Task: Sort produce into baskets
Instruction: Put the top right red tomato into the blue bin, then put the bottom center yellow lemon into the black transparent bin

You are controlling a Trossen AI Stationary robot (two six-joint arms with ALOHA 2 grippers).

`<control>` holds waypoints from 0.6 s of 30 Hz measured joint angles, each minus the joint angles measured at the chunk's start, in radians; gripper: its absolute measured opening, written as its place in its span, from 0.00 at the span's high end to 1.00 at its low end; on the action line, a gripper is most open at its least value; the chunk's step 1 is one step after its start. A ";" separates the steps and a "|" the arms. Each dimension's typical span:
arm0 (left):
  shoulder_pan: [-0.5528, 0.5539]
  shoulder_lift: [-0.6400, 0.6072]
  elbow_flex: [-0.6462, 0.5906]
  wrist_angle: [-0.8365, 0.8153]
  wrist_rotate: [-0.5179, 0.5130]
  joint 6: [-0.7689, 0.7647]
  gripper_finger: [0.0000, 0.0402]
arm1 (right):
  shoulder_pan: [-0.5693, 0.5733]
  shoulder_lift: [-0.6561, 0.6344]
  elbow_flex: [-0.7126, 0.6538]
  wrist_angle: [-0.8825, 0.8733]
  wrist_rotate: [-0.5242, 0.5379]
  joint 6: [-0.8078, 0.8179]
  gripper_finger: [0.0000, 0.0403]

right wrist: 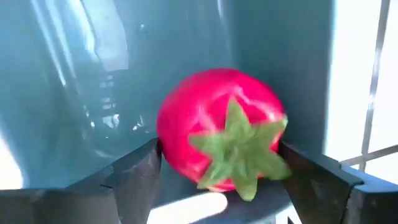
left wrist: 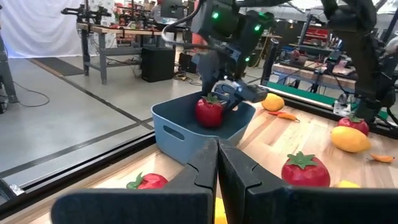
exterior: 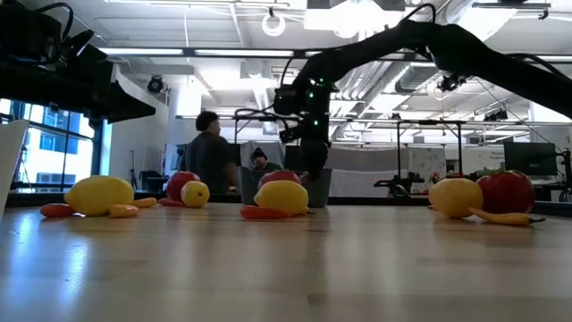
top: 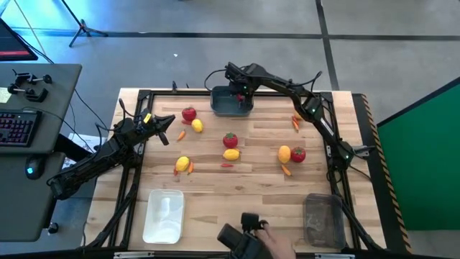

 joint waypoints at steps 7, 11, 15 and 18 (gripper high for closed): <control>0.000 0.001 0.000 0.000 0.000 0.001 1.00 | 0.010 -0.072 0.000 -0.012 -0.013 0.032 0.25; 0.000 0.004 0.000 0.000 0.000 0.001 1.00 | 0.005 -0.098 0.000 -0.018 -0.122 0.082 0.30; 0.000 0.004 0.000 0.006 0.037 0.001 1.00 | 0.008 -0.099 0.000 -0.009 -0.241 0.112 0.49; 0.000 0.008 0.009 -0.002 0.092 0.000 1.00 | 0.031 -0.099 -0.002 0.034 -0.307 0.114 0.70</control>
